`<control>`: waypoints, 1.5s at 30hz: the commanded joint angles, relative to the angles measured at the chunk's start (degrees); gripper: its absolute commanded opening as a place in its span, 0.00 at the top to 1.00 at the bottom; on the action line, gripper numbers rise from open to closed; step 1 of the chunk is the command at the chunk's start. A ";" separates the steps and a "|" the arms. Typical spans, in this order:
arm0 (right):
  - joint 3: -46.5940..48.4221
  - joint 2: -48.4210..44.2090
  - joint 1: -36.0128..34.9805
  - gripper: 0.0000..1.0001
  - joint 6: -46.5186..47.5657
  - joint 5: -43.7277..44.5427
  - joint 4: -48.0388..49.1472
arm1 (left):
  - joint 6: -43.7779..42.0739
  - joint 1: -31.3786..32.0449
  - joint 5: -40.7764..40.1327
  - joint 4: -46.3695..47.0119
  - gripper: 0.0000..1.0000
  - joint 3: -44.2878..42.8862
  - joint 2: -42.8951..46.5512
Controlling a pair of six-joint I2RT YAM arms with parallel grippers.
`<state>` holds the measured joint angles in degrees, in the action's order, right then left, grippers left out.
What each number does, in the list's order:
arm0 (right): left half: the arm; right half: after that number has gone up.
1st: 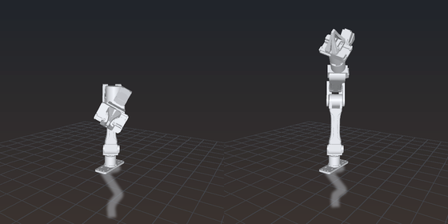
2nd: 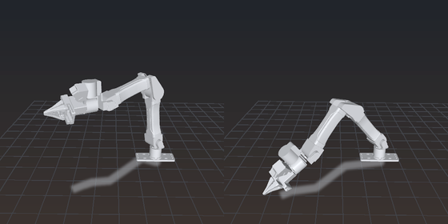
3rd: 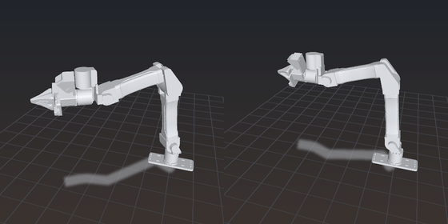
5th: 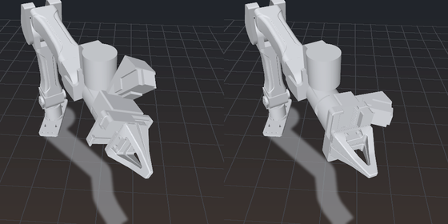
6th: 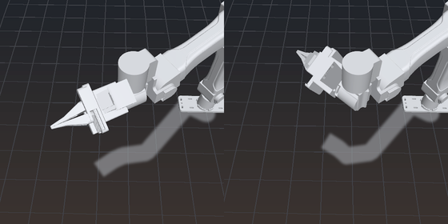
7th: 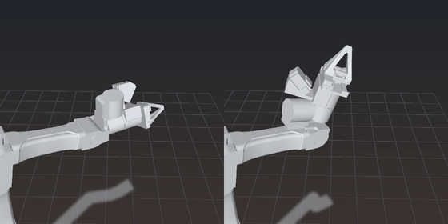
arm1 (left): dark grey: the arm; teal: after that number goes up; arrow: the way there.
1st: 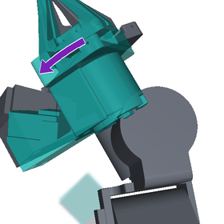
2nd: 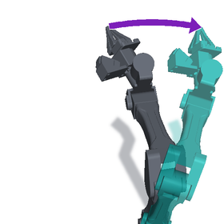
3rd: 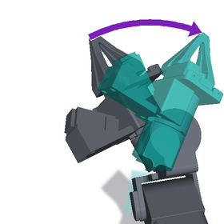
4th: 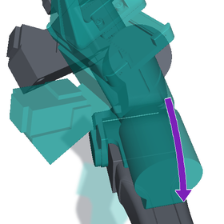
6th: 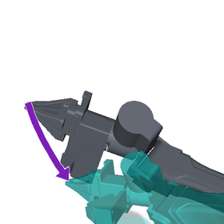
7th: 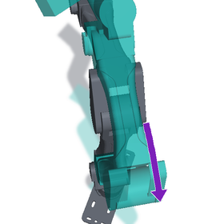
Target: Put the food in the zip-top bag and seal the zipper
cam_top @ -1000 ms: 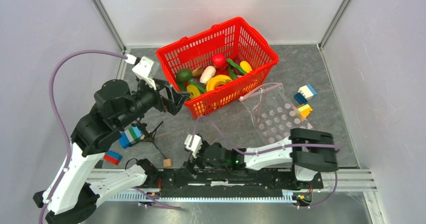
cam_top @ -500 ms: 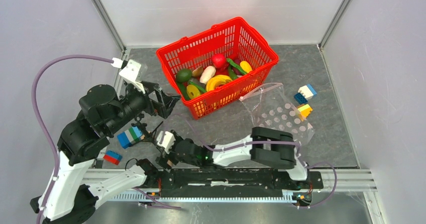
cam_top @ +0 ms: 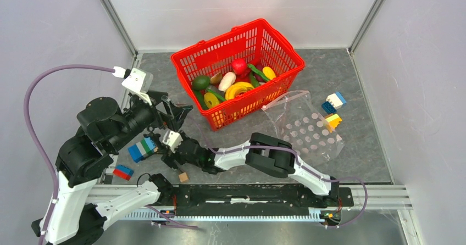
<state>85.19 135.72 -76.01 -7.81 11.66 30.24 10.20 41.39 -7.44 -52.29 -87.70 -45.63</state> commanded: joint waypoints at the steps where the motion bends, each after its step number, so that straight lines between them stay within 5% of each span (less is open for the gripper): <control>1: 5.39 3.43 1.76 0.02 -1.76 3.84 -0.38 | 0.34 0.19 -0.40 -0.27 0.00 -1.61 0.14; 35: 43.84 25.54 13.23 0.02 -2.10 -10.52 -11.46 | 2.25 0.19 2.93 0.57 0.00 0.22 -0.41; 40: 40.30 21.59 12.61 0.02 1.21 -15.16 -12.26 | 2.68 0.19 3.89 0.87 0.00 0.85 -1.13; 45: 25.14 8.32 11.06 0.02 6.01 -14.98 -9.06 | 3.12 0.19 4.89 2.24 0.00 1.49 -1.39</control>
<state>118.96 154.74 -64.29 -5.76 -1.56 20.91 11.31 41.39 -4.38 -52.97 -86.48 -46.30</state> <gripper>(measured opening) 0.979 0.994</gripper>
